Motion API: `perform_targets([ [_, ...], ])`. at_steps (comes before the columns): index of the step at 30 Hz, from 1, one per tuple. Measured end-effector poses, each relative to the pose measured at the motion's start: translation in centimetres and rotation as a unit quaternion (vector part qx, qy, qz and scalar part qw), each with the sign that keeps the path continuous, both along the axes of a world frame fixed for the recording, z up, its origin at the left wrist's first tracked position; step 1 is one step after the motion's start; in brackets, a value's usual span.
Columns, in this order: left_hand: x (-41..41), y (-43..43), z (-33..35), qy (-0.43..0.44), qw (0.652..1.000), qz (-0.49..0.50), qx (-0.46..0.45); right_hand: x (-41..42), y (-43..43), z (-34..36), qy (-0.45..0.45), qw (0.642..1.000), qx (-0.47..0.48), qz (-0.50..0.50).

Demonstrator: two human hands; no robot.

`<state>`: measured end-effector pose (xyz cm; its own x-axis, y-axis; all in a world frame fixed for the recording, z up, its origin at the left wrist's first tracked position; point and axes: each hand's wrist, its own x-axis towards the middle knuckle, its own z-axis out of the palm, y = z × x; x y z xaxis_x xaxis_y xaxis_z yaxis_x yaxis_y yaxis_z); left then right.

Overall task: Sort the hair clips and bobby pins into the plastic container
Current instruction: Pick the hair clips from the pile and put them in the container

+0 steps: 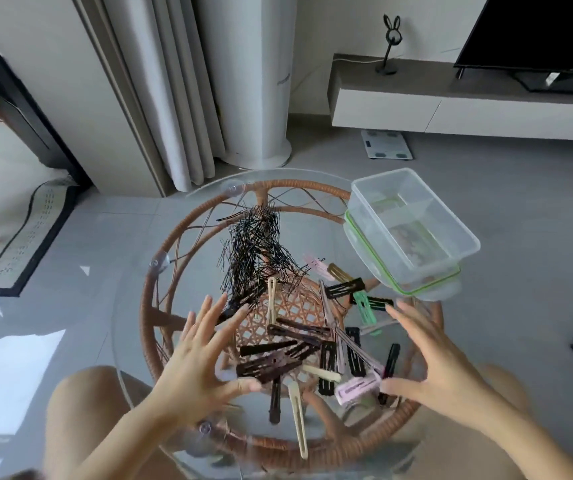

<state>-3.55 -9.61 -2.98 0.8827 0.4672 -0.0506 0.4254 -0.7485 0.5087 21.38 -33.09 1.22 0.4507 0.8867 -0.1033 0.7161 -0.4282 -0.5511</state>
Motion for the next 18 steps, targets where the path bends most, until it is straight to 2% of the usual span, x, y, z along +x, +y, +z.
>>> perform_targets([
  [3,-0.1,-1.2,0.1,0.055,0.996,-0.046,0.049,-0.6,-2.4,-1.6,-0.039,0.995,-0.086,0.024],
  [6,0.9,-2.2,0.3,0.065,0.995,-0.045,0.059,-2.1,-1.8,-3.0,-0.09,0.99,-0.104,0.018],
  [8,2.2,-3.3,0.4,0.069,0.994,-0.035,0.076,-3.2,-0.4,-4.0,-0.097,0.993,-0.071,0.012],
  [11,4.4,-5.1,0.1,0.039,0.995,0.007,0.088,-5.0,2.4,-5.1,-0.122,0.992,0.026,0.018],
  [13,5.2,-5.7,-0.3,0.001,0.994,0.054,0.093,-6.1,4.0,-5.3,-0.12,0.988,0.095,0.005],
  [18,6.9,-5.9,-0.1,-0.123,0.975,0.171,0.077,-6.9,5.9,-5.1,-0.067,0.986,0.153,-0.03],
])
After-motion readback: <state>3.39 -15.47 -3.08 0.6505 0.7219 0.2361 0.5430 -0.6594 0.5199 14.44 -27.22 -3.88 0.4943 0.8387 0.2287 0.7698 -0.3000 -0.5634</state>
